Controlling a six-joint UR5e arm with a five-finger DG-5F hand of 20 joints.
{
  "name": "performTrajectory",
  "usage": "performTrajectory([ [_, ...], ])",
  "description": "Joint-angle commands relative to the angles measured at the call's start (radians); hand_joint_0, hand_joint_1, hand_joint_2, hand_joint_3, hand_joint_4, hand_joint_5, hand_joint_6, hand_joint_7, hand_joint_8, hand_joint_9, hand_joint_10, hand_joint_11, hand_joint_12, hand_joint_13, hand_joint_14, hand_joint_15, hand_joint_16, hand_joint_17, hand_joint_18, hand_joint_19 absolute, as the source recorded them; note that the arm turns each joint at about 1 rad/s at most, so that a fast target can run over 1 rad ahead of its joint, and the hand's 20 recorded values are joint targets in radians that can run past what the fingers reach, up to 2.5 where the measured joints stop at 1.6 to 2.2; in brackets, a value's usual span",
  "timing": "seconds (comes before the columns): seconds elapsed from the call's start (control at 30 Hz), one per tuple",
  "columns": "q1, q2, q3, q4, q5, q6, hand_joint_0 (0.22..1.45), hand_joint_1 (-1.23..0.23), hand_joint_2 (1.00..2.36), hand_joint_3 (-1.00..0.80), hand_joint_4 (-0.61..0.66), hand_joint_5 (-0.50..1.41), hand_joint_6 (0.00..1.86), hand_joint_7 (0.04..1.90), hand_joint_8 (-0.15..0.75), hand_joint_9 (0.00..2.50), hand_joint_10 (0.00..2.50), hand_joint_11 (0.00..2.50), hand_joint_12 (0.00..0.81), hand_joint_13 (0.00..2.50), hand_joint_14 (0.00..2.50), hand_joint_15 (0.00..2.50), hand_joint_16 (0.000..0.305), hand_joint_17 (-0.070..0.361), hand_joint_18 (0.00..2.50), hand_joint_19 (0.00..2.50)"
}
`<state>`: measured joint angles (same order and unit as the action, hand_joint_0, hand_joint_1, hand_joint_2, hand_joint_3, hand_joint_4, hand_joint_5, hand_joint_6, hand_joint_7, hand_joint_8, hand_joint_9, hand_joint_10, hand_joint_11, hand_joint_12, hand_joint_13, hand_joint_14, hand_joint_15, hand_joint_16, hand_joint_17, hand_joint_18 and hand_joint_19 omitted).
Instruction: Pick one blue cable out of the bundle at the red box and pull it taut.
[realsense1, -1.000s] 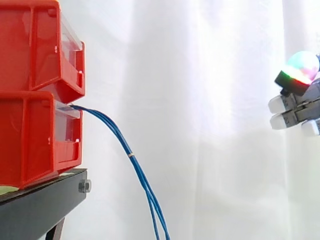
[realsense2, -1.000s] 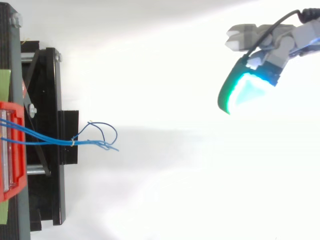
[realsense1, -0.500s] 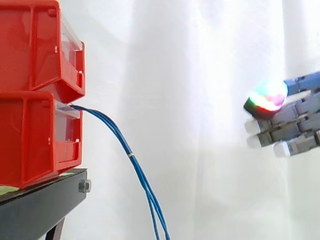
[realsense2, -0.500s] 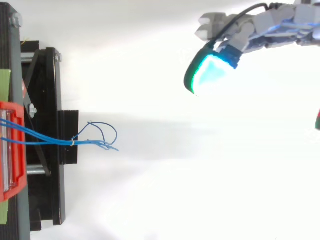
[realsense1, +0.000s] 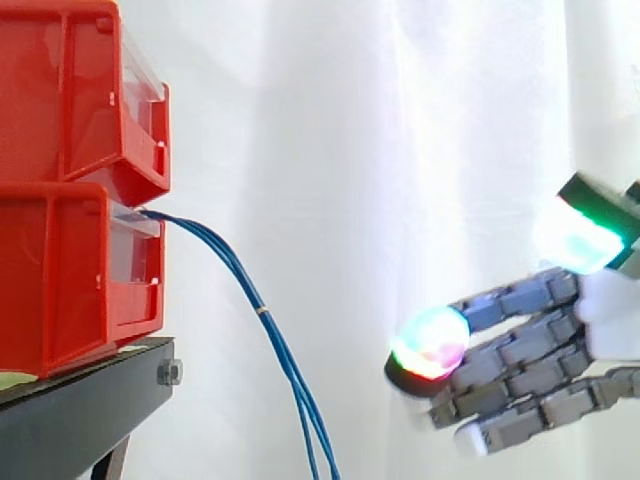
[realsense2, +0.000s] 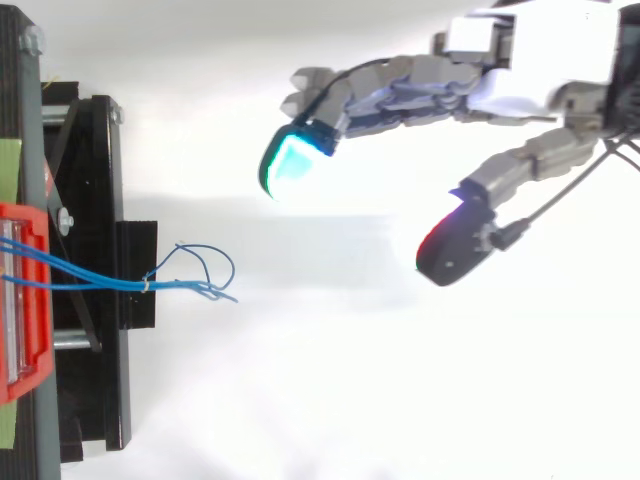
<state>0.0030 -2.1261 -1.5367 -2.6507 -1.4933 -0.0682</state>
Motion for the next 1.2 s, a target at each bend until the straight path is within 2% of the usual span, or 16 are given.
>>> performTrajectory([
  [0.0, 0.002, -0.057, 0.044, 0.0, -0.001, 0.014, 0.46, -0.82, 1.0, -0.5, 0.34, -0.21, 0.5, 0.72, 0.3, 0.2, 0.0, 0.0, 0.409, 0.0, 0.0, 0.0, 0.074, 0.168, 0.0, 0.0],
  [0.2, 0.011, -0.072, 0.064, 0.041, 0.001, 0.002, 0.48, -0.75, 1.0, -0.5, 0.36, -0.2, 0.5, 0.75, 0.302, 0.23, 0.0, 0.0, 0.402, 0.0, 0.0, 0.0, 0.072, 0.163, 0.0, 0.0],
  [0.23, 0.017, -0.078, 0.066, 0.06, 0.005, -0.005, 0.48, -0.74, 1.0, -0.5, 0.36, -0.19, 0.5, 0.75, 0.303, 0.23, 0.0, 0.0, 0.4, 0.0, 0.0, 0.0, 0.073, 0.163, 0.0, 0.0],
  [0.33, 0.022, -0.095, 0.075, 0.077, 0.021, -0.001, 0.48, -0.72, 1.0, -0.5, 0.37, -0.19, 0.5, 0.75, 0.302, 0.24, 0.0, 0.0, 0.4, 0.0, 0.0, 0.0, 0.072, 0.162, 0.0, 0.0],
  [0.37, 0.025, -0.115, 0.104, 0.066, 0.035, 0.021, 0.49, -0.72, 1.0, -0.5, 0.37, -0.19, 0.5, 0.75, 0.301, 0.25, 0.0, 0.0, 0.401, 0.0, 0.0, 0.0, 0.072, 0.162, 0.0, 0.0],
  [0.47, 0.032, -0.13, 0.129, 0.055, 0.047, 0.034, 0.49, -0.72, 1.0, -0.5, 0.38, -0.19, 0.5, 0.75, 0.302, 0.25, 0.0, 0.0, 0.399, 0.0, 0.0, 0.0, 0.071, 0.16, 0.0, 0.0],
  [0.73, 0.046, -0.132, 0.132, 0.08, 0.058, 0.021, 0.5, -0.71, 1.0, -0.5, 0.39, -0.18, 0.5, 0.75, 0.303, 0.27, 0.0, 0.0, 0.398, 0.01, 0.0, 0.0, 0.071, 0.159, 0.0, 0.0],
  [0.8, 0.048, -0.16, 0.148, 0.092, 0.062, 0.024, 0.5, -0.71, 1.0, -0.5, 0.39, -0.18, 0.5, 0.75, 0.303, 0.27, 0.0, 0.0, 0.397, 0.01, 0.0, 0.0, 0.07, 0.158, 0.0, 0.0],
  [0.87, 0.054, -0.161, 0.162, 0.092, 0.062, 0.016, 0.5, -0.7, 1.0, -0.5, 0.39, -0.18, 0.5, 0.75, 0.303, 0.27, 0.0, 0.0, 0.397, 0.02, 0.0, 0.0, 0.07, 0.158, 0.0, 0.0],
  [0.97, 0.06, -0.161, 0.164, 0.095, 0.071, 0.011, 0.5, -0.7, 1.0, -0.5, 0.39, -0.18, 0.5, 0.75, 0.302, 0.28, 0.0, 0.0, 0.396, 0.02, 0.0, 0.0, 0.07, 0.158, 0.0, 0.0],
  [1.0, 0.063, -0.161, 0.165, 0.101, 0.085, 0.01, 0.5, -0.7, 1.0, -0.5, 0.39, -0.18, 0.5, 0.75, 0.301, 0.28, 0.0, 0.0, 0.395, 0.02, 0.0, 0.0, 0.07, 0.158, 0.0, 0.0],
  [1.17, 0.068, -0.161, 0.165, 0.129, 0.09, -0.009, 0.51, -0.69, 1.0, -0.5, 0.39, -0.18, 0.5, 0.75, 0.301, 0.29, 0.0, 0.0, 0.393, 0.03, 0.0, 0.0, 0.07, 0.157, 0.0, 0.0],
])
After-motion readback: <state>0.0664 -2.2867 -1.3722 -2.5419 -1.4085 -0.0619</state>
